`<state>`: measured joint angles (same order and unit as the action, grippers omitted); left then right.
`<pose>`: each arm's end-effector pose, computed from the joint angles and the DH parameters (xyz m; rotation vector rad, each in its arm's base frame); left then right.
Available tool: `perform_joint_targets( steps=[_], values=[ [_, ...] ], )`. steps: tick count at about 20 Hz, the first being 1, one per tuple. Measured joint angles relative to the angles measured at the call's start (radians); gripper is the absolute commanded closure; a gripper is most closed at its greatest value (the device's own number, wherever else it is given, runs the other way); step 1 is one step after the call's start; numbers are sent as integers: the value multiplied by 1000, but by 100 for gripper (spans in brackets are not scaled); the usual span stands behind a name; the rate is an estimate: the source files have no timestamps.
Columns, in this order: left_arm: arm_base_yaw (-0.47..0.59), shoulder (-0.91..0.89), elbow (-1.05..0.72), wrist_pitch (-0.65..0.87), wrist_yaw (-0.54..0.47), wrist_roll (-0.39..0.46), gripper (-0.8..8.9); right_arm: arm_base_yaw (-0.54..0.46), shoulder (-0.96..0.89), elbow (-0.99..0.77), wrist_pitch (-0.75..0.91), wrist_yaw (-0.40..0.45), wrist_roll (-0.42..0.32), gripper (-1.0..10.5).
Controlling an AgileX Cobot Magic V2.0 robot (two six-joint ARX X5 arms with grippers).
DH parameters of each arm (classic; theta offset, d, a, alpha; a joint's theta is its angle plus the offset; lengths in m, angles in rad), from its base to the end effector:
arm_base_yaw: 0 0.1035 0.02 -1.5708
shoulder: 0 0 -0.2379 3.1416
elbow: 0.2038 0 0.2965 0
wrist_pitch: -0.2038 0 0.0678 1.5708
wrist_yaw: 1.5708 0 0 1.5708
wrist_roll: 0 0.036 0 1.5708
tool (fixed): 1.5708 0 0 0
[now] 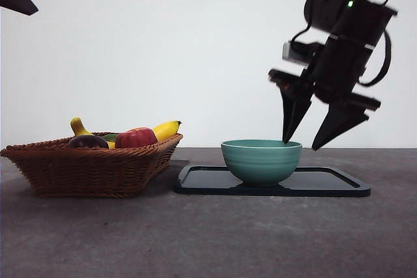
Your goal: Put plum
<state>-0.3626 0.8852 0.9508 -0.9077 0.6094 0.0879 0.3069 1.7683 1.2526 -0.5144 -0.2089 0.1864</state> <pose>0.1984 -0.0973 0.2940 -0.0317 0.8265 -0.9488 0.3809 0.1285 0.1575 0.1148 1.0792 0.3704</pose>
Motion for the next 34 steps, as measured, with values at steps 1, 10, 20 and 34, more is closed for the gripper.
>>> perform_joint_targets(
  steps=[1,10,20,34],
  values=[
    [0,0,0,0,0,0,439,0,18,0,19,0,0,675],
    [0,0,0,-6,0,0,439,0,43,0,95,2,0,937],
    [0,0,0,-17,0,0,439,5,-89,6,73,5,21,937],
    [0,0,0,-17,0,1,439,163,-513,-78,-223,10,-25,937]
  ],
)
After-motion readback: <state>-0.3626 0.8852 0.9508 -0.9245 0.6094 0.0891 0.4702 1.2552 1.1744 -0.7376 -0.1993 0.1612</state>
